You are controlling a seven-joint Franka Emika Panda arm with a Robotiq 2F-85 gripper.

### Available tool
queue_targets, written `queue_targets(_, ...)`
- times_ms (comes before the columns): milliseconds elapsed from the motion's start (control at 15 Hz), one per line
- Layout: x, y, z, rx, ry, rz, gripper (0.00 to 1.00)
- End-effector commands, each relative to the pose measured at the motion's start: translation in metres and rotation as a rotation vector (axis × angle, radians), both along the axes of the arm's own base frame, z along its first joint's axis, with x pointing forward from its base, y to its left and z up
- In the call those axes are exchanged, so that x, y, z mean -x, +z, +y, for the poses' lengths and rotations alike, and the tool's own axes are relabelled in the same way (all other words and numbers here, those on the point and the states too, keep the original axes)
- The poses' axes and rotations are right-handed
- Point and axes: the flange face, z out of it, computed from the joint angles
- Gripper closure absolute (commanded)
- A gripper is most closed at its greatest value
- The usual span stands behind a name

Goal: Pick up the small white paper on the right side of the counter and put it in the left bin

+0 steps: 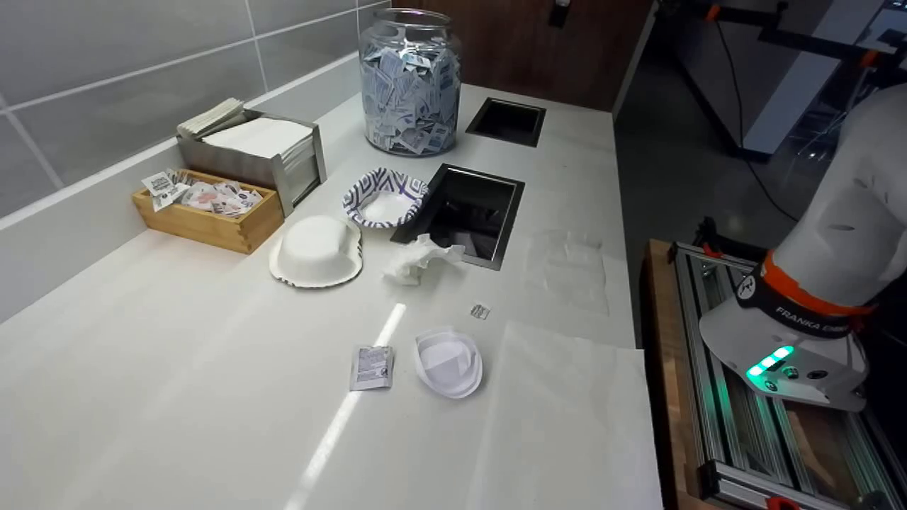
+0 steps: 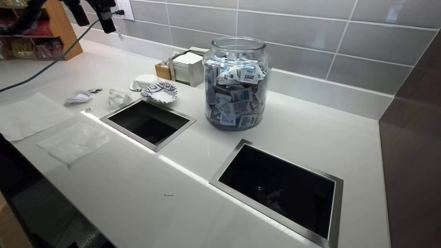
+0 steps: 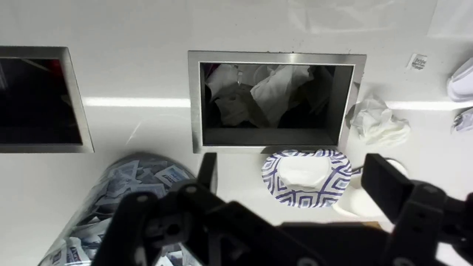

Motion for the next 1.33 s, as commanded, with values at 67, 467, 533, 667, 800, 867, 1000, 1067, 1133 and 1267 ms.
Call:
queue_targets(67,0.002,-0.025,-0.022,-0.002,-0.224,-0.002,0.0)
queue_targets(467,0.01,-0.07,-0.064,-0.054,-0.506,0.031,0.0)
queue_targets(533,0.01,-0.08,-0.074,-0.061,-0.538,0.031,0.0)
queue_targets(667,0.008,-0.096,-0.088,-0.063,-0.547,0.031,0.0)
queue_targets(800,0.008,-0.087,-0.084,-0.047,-0.534,0.035,0.0)
queue_targets(867,0.007,-0.091,-0.087,-0.047,-0.541,0.04,0.0)
queue_targets(1000,0.006,-0.095,-0.088,-0.047,-0.543,0.045,0.0)
queue_targets(1067,0.006,-0.095,-0.088,-0.048,-0.543,0.045,0.0)
queue_targets(1133,0.006,-0.095,-0.088,-0.048,-0.543,0.044,0.0)
queue_targets(1267,0.008,-0.104,-0.099,-0.107,-0.608,0.09,0.0)
